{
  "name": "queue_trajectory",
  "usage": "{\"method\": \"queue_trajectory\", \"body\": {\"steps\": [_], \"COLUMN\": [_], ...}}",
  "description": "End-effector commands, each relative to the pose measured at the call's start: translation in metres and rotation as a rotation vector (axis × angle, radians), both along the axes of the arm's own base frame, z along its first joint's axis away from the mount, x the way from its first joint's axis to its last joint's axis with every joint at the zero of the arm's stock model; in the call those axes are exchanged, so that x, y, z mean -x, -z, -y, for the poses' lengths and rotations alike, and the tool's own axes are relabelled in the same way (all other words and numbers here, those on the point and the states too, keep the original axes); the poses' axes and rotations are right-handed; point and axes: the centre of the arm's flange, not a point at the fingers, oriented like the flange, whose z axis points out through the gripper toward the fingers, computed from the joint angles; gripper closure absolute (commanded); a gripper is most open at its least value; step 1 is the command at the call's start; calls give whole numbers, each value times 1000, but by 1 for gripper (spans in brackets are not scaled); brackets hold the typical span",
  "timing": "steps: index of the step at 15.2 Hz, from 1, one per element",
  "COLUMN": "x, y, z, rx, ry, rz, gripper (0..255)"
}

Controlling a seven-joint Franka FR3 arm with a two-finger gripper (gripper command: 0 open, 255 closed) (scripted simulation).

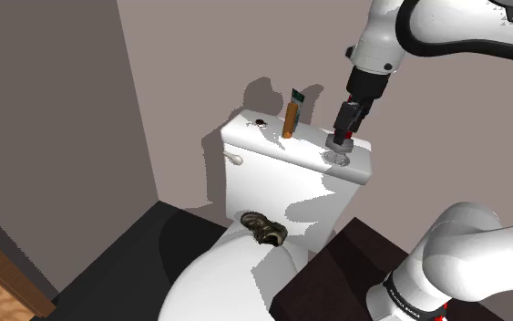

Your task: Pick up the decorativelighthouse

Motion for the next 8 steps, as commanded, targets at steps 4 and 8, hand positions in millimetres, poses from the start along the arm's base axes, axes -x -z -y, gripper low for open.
{"method": "queue_trajectory", "body": {"steps": [4,8], "x": [-11,-25], "y": [-17,-41], "z": [23,53], "rx": [55,128], "ry": [25,59], "rz": [33,77], "gripper": [0,0]}}
